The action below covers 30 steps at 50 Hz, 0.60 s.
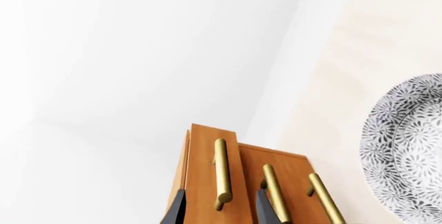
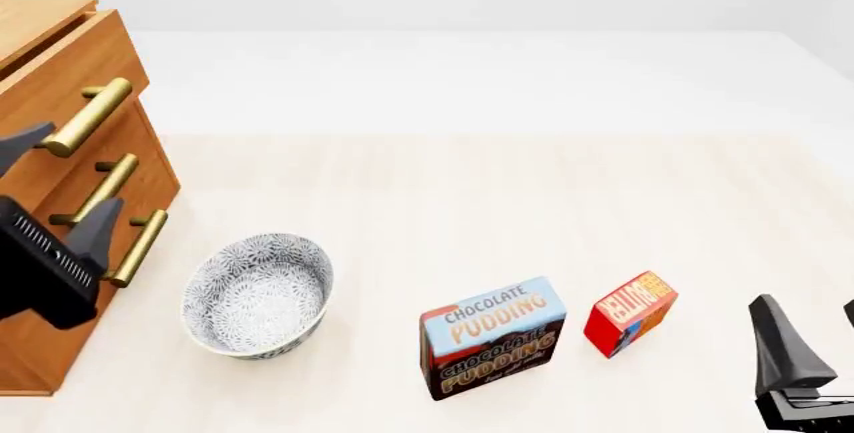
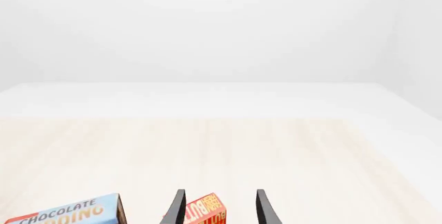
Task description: Put the butter at the back in the top drawer of the cabinet and close it.
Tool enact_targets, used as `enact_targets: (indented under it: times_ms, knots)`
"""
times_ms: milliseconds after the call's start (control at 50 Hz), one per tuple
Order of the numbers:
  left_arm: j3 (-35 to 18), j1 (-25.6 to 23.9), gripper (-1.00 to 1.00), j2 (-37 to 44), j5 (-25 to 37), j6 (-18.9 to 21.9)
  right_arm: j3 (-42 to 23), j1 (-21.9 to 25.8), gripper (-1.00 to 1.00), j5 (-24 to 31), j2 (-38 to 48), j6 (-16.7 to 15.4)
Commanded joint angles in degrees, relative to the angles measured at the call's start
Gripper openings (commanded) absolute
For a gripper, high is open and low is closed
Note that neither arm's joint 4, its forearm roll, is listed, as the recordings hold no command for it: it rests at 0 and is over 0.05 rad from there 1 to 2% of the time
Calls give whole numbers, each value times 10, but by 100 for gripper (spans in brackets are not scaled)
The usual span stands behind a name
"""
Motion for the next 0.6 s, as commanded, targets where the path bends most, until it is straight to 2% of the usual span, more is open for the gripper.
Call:
enact_targets:
  times_ms: [20, 480, 600]
  knots:
    - [0, 12, 100, 22, -20, 10, 0, 0, 100, 0, 0, 0]
    - [-3, 28, 100, 65, -52, 13, 0, 0, 100, 0, 0, 0]
    - [-1, 32, 100, 82, -67, 24, 0, 0, 100, 0, 0, 0]
